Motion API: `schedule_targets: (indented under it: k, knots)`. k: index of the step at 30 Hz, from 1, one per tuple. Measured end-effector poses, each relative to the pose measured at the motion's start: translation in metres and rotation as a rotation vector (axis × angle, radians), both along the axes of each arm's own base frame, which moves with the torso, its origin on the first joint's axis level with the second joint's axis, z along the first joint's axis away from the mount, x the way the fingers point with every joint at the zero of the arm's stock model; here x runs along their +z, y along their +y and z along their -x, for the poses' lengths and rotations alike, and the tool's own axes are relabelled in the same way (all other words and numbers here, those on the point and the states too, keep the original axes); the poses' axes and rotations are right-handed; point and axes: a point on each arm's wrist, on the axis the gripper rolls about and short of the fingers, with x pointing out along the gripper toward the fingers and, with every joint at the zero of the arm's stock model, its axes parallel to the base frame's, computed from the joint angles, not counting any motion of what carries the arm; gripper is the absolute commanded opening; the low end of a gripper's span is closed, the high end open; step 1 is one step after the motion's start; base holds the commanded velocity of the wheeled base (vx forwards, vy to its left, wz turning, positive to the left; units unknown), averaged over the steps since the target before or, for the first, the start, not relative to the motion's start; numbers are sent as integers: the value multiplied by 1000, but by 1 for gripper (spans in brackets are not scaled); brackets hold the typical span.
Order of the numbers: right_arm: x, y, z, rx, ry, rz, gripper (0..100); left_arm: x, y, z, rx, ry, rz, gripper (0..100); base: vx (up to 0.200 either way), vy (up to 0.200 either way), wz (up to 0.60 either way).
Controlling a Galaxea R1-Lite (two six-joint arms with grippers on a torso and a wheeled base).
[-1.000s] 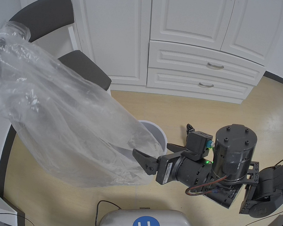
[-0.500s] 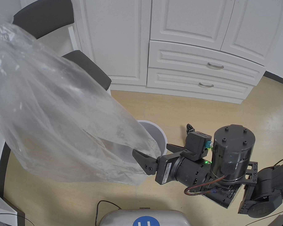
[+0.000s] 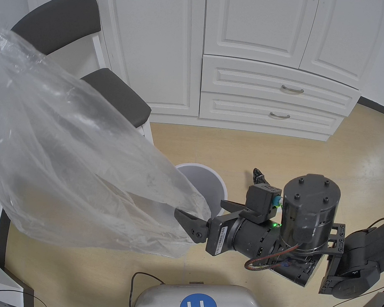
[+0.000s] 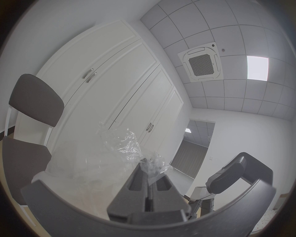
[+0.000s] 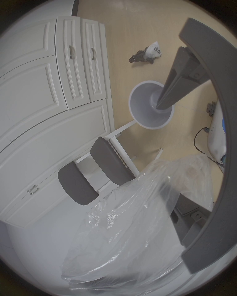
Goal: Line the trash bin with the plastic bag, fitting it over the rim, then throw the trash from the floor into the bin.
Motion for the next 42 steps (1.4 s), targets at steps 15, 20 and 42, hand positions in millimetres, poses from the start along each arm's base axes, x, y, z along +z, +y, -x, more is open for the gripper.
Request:
schedule_targets:
  k: [15, 20, 42]
  knots:
    - [-15, 30, 10, 66, -14, -165, 100, -1, -2, -2, -2, 7, -8, 0, 0, 0, 0]
    - [-28, 37, 12, 79, 6, -132, 100, -1, -2, -2, -1, 7, -8, 0, 0, 0, 0]
    - [-34, 36, 10, 65, 4, -107, 100, 2, 2, 2, 3, -9, 7, 0, 0, 0, 0]
